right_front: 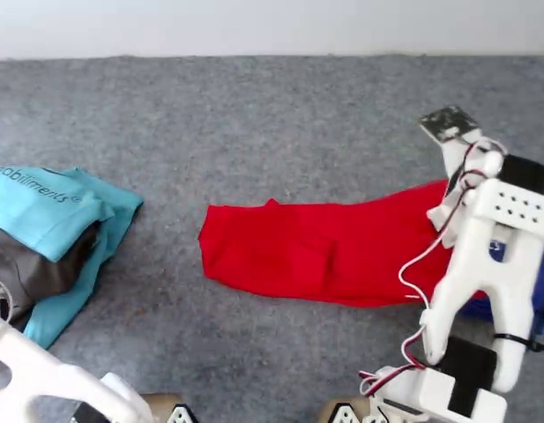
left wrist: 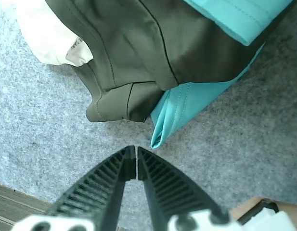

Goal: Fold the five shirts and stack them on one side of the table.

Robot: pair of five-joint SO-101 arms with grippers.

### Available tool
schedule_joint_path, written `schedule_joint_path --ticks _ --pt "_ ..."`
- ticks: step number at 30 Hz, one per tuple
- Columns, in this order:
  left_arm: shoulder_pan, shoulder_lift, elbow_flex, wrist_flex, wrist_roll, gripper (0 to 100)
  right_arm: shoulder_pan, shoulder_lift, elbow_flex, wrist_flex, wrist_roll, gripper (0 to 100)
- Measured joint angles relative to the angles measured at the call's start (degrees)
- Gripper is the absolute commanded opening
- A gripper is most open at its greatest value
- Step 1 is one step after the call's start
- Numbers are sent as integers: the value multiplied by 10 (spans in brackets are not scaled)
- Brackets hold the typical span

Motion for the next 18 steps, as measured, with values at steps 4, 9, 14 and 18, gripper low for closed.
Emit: schedule_joint_path --ticks 4,9,14,18 --pt "0 0 0 0 0 17 -87 0 -45 68 -12 9" --pt "0 0 0 -5 4 17 -232 0 -58 87 -91 9" --pt "0 0 0 -5 4 17 -378 21 -60 62 -175 9" --pt "0 0 0 -5 4 17 -442 85 -60 18 -230 9"
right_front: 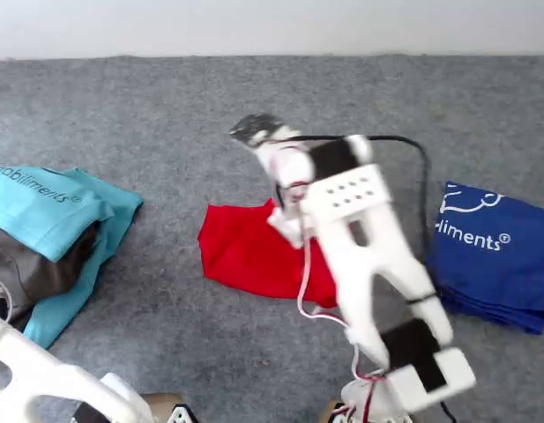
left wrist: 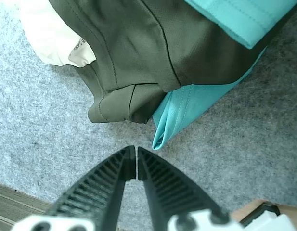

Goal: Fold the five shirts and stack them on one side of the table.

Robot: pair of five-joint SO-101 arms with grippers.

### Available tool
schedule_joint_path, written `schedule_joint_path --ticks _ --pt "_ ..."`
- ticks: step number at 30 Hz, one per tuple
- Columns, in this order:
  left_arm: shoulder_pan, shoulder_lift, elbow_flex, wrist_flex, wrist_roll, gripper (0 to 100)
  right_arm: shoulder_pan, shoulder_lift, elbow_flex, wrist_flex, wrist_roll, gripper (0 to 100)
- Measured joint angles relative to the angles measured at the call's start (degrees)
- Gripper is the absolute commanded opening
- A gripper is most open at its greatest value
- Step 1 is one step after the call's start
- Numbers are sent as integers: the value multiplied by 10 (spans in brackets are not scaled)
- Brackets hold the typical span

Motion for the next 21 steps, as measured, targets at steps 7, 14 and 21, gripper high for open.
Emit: schedule_joint_path --ticks 7,14,21 --pt "0 0 -29 0 0 17 -58 100 -32 -60 -43 9" --pt "0 0 -33 0 0 17 -75 210 -162 -53 -43 11" --pt "0 0 -33 0 0 17 -82 325 -321 11 -43 163"
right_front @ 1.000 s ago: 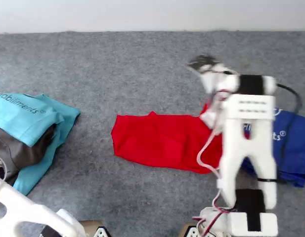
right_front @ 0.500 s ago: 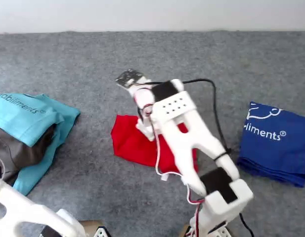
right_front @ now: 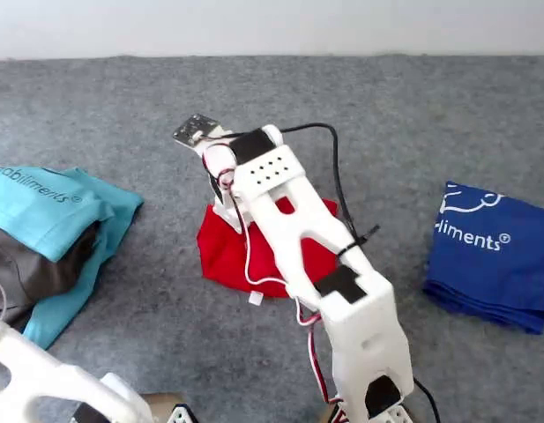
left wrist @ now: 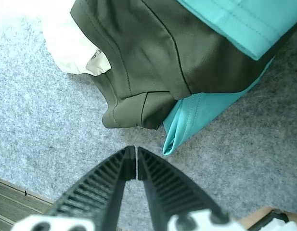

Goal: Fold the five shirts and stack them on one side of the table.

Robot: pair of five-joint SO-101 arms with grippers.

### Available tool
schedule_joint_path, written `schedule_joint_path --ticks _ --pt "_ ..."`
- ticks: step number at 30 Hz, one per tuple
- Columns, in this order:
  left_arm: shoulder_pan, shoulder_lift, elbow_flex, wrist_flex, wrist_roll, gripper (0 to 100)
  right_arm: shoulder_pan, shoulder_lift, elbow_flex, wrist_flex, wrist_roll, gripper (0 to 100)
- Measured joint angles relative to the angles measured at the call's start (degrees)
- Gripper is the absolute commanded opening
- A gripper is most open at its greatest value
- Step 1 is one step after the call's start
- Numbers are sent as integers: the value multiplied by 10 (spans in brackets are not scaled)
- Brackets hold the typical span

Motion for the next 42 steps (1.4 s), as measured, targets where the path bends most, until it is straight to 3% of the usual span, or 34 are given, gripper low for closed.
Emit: schedule_joint_path --ticks 3,8,10,14,22,29,36,42 --pt "0 0 0 0 0 17 -21 32 -68 39 0 283" --pt "25 0 0 5 -3 17 -52 34 -149 67 -7 293" --pt "37 0 0 7 -3 16 -48 18 -149 67 -8 236" --pt "40 0 0 7 -3 16 -27 -49 -80 67 -8 6" --pt "1 0 0 7 -3 16 54 -131 162 67 36 10" --pt "0 0 0 7 -3 16 11 -47 188 47 38 10" --pt "-2 0 0 7 -3 16 -123 60 -10 66 23 10" --pt "-2 0 0 7 -3 16 -92 65 -201 67 23 13"
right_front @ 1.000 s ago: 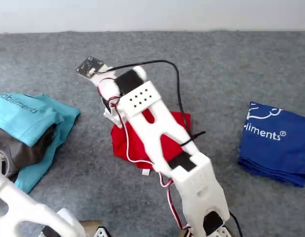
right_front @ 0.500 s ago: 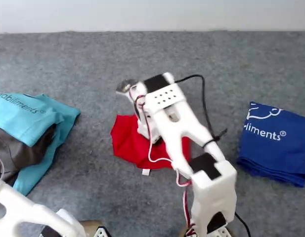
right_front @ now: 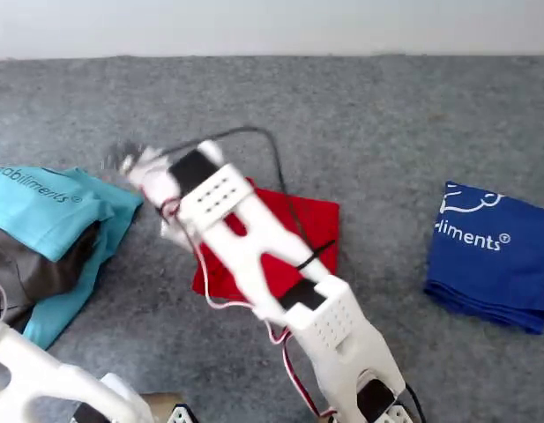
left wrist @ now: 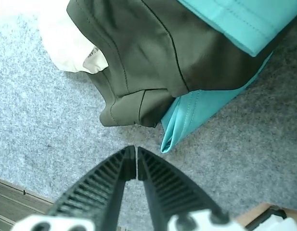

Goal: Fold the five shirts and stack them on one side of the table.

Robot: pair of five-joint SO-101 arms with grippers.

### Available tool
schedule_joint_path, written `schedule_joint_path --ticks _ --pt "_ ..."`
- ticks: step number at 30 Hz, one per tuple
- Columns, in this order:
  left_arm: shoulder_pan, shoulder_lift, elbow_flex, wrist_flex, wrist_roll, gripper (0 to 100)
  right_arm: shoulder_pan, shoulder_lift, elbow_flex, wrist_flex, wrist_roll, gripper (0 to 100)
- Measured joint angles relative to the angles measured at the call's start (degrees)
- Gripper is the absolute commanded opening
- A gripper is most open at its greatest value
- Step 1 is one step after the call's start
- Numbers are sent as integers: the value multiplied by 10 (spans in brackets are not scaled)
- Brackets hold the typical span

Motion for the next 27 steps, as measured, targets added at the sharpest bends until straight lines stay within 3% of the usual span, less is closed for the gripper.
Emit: schedule_joint_path --ticks 7,11,15,23,27 --pt "0 0 0 0 0 16 129 7 -23 0 9 14" --pt "0 0 0 0 0 16 162 54 -24 0 46 14" --pt "0 0 0 0 0 16 146 114 -24 -2 58 12" --pt "0 0 0 0 0 16 48 142 -25 -3 61 11" --pt "0 0 0 0 0 16 59 102 10 2 31 15"
